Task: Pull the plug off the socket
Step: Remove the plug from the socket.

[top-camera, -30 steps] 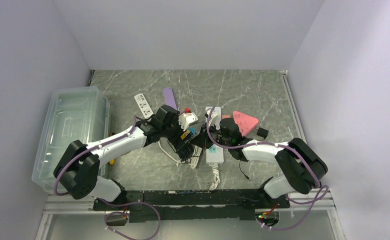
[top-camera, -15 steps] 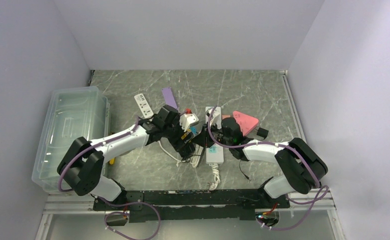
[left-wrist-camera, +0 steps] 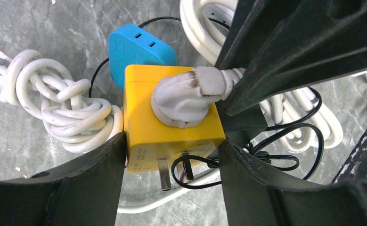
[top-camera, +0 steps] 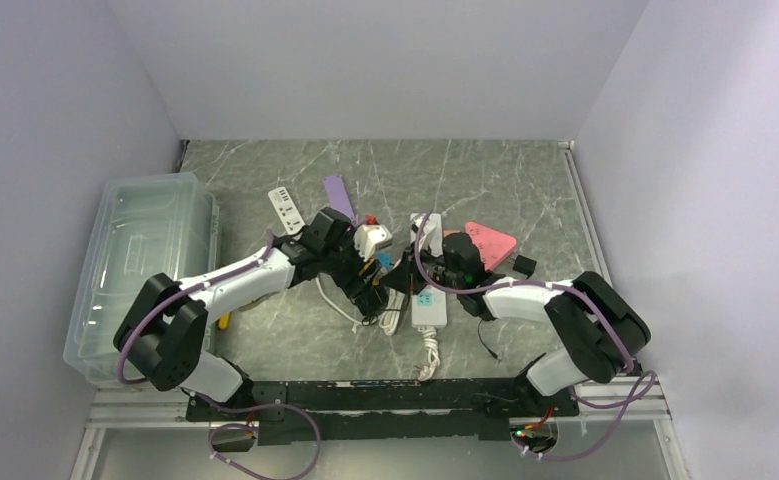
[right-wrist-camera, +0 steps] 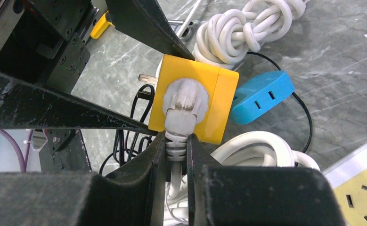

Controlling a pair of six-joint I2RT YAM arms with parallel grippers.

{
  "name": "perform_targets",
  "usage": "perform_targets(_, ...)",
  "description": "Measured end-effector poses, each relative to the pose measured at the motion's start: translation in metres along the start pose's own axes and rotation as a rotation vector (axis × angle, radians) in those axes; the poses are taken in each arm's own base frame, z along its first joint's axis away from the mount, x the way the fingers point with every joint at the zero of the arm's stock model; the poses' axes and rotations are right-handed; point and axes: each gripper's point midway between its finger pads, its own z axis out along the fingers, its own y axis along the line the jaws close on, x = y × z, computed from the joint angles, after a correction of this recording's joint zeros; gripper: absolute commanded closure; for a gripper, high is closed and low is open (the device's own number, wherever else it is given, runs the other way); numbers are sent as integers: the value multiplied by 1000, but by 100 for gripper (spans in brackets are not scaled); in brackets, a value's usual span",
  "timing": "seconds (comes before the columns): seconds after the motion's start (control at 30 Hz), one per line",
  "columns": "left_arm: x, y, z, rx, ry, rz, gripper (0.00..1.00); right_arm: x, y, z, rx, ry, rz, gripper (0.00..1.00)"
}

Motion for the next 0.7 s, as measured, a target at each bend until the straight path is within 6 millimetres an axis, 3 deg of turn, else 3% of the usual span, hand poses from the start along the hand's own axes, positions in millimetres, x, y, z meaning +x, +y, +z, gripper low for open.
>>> perform_targets(0.17,4,-4,-1,25,14,7,51,0,1,1,-8,5,-2,100)
perform_targets(0.47,5,-2,-1,23,15,0,50,-1,0,2,-2,1,13,100)
perform_targets(0.53,4,-1,0,22,17,-6,44,-1,-1,3,13,-5,7,100)
perform_targets(0.67,4,0,-1,39,12,-44,8,-5,0,3,98,-37,-54,100)
perform_targets(0.7,3,1,-2,48,6,-57,5,-5,2,2,115,-45,-72,100)
